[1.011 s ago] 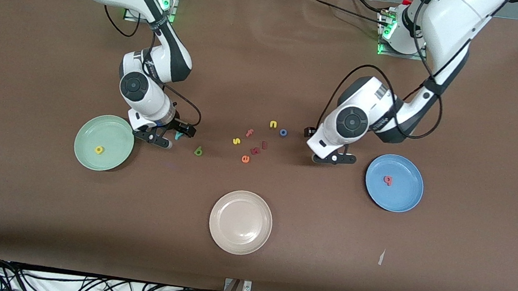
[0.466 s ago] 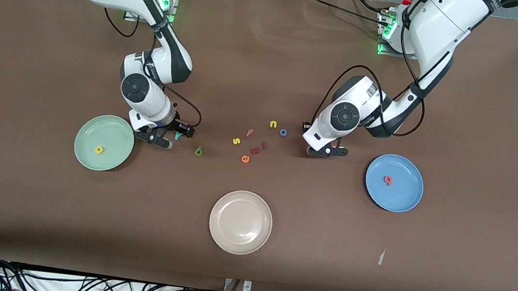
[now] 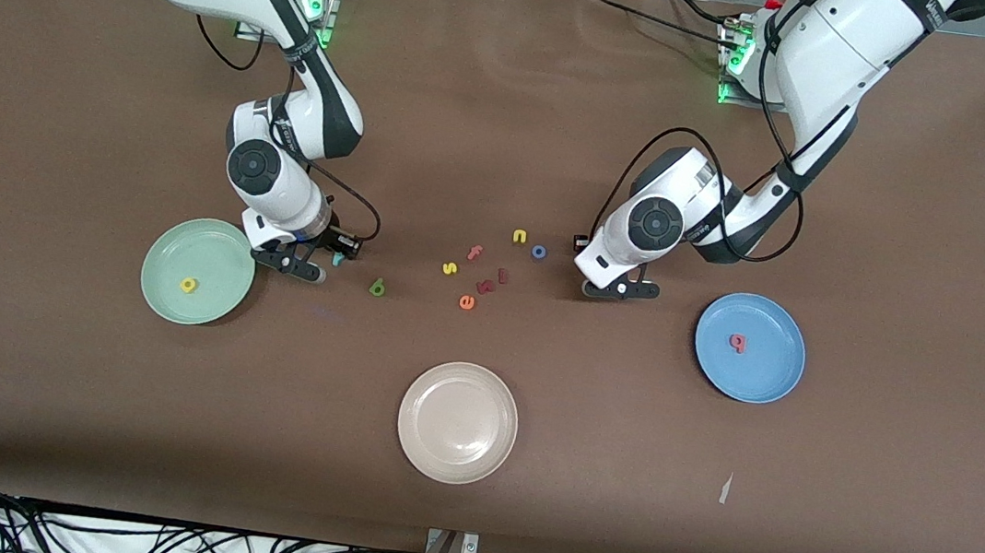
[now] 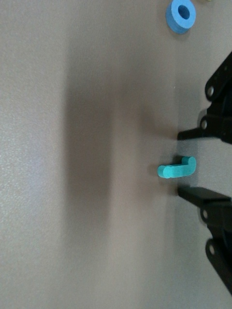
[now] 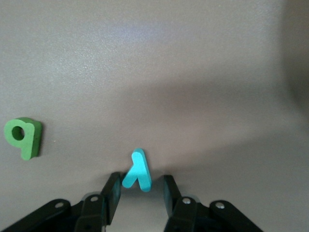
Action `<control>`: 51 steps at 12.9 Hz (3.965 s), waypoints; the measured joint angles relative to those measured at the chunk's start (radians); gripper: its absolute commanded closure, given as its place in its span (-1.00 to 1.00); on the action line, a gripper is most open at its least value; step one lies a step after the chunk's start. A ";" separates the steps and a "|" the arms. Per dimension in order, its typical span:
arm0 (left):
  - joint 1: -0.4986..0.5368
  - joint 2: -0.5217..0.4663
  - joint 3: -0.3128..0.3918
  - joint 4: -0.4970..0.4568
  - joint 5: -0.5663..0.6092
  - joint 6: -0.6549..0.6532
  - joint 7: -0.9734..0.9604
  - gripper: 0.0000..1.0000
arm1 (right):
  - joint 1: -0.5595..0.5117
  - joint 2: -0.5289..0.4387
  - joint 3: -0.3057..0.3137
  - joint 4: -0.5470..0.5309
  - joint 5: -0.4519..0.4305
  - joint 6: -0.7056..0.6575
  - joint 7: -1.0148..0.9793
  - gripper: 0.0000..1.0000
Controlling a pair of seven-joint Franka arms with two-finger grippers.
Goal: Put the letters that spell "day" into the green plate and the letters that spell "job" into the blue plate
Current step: 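Drop cyan y on the green plate while the left gripper drops l on blue, then grasp green q with the right gripper while the left gripper grasps blue o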
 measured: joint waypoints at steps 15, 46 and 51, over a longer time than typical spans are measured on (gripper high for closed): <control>0.112 -0.170 0.003 0.140 0.000 -0.351 0.268 1.00 | -0.030 -0.103 -0.063 0.022 -0.037 -0.128 -0.233 0.78; 0.315 -0.007 -0.287 0.207 0.237 -0.269 0.196 -1.00 | 0.185 0.203 -0.093 0.409 -0.097 -0.160 0.183 -0.45; 0.136 0.035 -0.293 0.201 0.227 -0.156 -0.300 -1.00 | 0.186 0.224 -0.096 0.400 -0.097 -0.130 0.183 -0.20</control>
